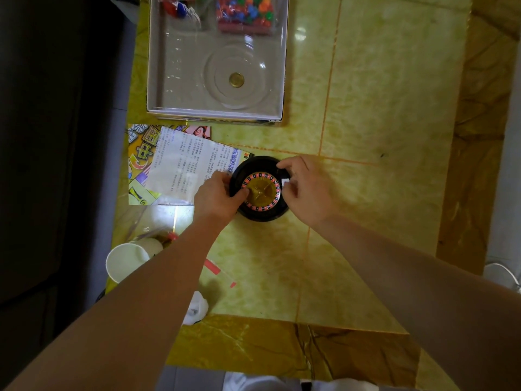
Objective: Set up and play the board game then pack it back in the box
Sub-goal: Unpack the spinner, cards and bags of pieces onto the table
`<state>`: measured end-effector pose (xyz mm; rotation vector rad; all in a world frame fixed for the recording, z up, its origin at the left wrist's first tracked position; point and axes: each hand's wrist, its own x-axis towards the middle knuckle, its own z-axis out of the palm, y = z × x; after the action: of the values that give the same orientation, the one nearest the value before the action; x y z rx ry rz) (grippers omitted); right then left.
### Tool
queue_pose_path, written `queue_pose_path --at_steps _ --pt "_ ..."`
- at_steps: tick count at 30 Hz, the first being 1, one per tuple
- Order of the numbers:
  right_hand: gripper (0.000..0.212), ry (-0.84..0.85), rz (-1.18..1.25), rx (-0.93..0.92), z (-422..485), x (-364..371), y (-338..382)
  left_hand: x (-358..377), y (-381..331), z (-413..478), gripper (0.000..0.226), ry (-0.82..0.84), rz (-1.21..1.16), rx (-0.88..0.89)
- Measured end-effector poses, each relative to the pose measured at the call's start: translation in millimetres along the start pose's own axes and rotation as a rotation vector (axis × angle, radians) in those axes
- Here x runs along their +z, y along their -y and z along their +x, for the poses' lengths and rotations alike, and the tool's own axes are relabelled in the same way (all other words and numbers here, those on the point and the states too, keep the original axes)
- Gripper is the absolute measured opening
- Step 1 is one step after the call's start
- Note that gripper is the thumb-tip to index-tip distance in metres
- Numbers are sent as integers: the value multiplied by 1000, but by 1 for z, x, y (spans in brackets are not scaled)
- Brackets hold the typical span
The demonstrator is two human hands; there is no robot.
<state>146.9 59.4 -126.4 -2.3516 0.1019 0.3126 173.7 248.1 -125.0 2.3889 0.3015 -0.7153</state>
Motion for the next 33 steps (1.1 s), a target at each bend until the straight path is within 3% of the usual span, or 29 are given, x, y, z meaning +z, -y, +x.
queue_pose_path --at_steps 4,10,14,17,20,22,28,33 --pt "43 14 -23 170 7 1 3 -11 4 5 33 -117 34 -9" --pt "26 141 21 184 15 2 5 -34 4 34 25 -98 142 -53" --pt "23 -9 51 125 41 -10 12 -56 -5 55 24 -335 68 -24" --pt "27 -148 -9 -32 74 -21 33 -72 -12 73 21 -485 59 163" --pt "36 -53 -166 -157 105 -22 49 -81 -17 94 38 -397 238 376" --pt "36 42 -309 -147 117 -19 52 -80 -20 105 42 -317 330 398" --pt "27 22 -380 -137 150 -13 60 -88 -31 133 25 -278 282 280" --pt "30 116 -452 1 186 -12 75 -99 -40 146 43 -160 275 41"
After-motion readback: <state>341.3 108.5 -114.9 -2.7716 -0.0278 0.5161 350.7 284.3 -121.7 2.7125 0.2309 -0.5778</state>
